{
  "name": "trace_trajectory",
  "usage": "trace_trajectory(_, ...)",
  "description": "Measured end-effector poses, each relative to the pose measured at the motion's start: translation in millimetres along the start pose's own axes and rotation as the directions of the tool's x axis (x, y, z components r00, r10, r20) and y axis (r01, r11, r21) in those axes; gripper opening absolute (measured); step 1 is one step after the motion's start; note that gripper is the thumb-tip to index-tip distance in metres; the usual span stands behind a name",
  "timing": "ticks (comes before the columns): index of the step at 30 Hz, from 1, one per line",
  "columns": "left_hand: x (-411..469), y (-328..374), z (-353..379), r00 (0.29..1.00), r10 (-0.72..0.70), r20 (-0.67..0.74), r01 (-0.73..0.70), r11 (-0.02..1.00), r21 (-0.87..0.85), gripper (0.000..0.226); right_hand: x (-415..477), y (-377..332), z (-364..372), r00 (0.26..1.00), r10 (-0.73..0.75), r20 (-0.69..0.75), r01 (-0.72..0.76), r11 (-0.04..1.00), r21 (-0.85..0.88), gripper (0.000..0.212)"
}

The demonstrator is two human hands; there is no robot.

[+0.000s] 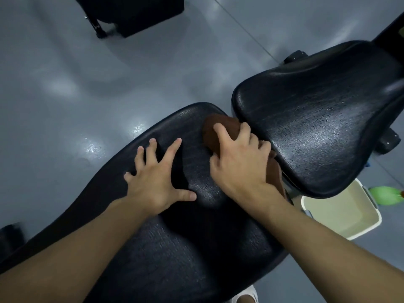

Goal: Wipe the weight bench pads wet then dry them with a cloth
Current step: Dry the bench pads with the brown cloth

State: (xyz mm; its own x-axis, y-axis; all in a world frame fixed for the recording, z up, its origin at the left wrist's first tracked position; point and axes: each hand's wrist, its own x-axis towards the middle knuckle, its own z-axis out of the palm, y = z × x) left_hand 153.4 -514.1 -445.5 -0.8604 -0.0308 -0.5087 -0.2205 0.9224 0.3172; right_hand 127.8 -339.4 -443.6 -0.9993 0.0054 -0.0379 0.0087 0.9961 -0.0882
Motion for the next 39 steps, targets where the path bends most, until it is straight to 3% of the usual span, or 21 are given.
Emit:
trace_trajectory(3, 0, -22, -9, 0.998, -0.049, -0.033, 0.048, 0.999, -0.023, 0.129, -11, 22, -1, 0.994, -0.109, 0.019, 0.109, 0.994, -0.02, 0.067)
trace_trajectory(9, 3, -28, 4, 0.993, -0.117, -0.014, 0.115, 0.988, -0.103, 0.128, 3, -10, 10, 0.998, 0.019, -0.061, -0.023, 0.998, -0.059, 0.062)
trace_trajectory(13, 6, -33, 10, 0.992, -0.11, -0.063, 0.102, 0.988, -0.115, 0.127, 47, -34, 16, 0.989, -0.057, -0.137, 0.049, 0.997, -0.06, 0.055)
trace_trajectory(17, 3, -37, 4, 0.994, -0.087, -0.065, 0.081, 0.992, -0.099, 0.126, 94, -49, 11, 0.943, -0.329, -0.042, 0.324, 0.941, -0.099, 0.047)
trace_trajectory(19, 0, -47, -1, 0.994, -0.08, -0.075, 0.074, 0.993, -0.088, 0.125, 97, -29, 7, 0.919, -0.394, -0.012, 0.392, 0.916, -0.081, 0.05)
trace_trajectory(23, -14, -72, 2, 0.965, -0.243, -0.101, 0.224, 0.96, -0.17, 0.123, 95, -13, 1, 0.93, -0.366, -0.009, 0.366, 0.93, -0.028, 0.052)
trace_trajectory(27, -12, -76, 11, 0.964, -0.25, -0.092, 0.227, 0.952, -0.204, 0.121, 109, -48, 6, 0.963, -0.26, 0.071, 0.258, 0.965, 0.038, 0.057)
trace_trajectory(30, -10, -76, 11, 0.963, -0.25, -0.1, 0.221, 0.946, -0.235, 0.121, 110, -81, 12, 0.925, -0.366, 0.1, 0.37, 0.929, -0.02, 0.057)
trace_trajectory(35, -16, -86, 7, 0.972, -0.212, -0.096, 0.183, 0.951, -0.248, 0.12, 99, -102, 16, 0.779, -0.598, 0.188, 0.62, 0.779, -0.093, 0.052)
trace_trajectory(39, -33, -117, 7, 0.968, -0.231, -0.093, 0.212, 0.961, -0.177, 0.117, 114, -68, 9, 0.852, -0.492, 0.176, 0.508, 0.86, -0.053, 0.049)
